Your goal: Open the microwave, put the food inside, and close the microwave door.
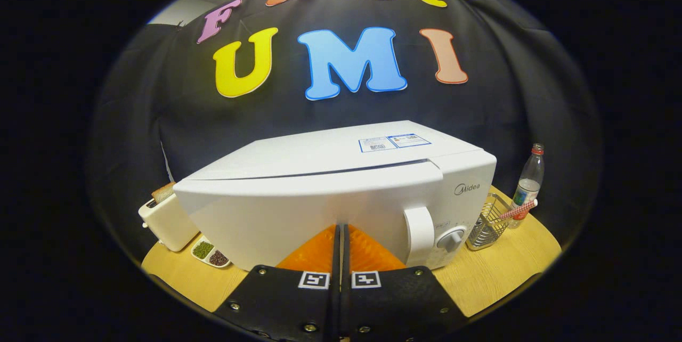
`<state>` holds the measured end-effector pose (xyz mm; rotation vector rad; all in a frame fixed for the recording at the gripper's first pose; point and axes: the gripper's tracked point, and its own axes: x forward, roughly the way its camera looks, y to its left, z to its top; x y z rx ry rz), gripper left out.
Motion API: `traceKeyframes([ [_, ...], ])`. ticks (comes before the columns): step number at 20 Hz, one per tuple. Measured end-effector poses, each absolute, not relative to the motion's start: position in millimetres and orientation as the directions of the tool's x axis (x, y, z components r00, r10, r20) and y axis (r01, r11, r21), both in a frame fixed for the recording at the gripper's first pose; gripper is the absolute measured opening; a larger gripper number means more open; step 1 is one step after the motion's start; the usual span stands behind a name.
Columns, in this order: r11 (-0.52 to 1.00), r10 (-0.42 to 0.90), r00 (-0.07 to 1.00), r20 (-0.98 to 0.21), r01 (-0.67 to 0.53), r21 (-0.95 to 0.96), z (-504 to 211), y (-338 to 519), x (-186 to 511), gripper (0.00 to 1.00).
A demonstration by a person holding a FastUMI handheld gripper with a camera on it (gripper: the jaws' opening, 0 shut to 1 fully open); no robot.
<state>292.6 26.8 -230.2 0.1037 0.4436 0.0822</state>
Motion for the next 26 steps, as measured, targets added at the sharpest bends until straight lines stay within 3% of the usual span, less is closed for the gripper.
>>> traceKeyframes([
  [6, 0.995, 0.09, 0.914, -0.397, -0.067, 0.072, -208, 32, 283, 0.03],
  [26, 0.994, 0.104, 0.969, -0.226, -0.095, 0.05, -88, 50, 114, 0.03],
])
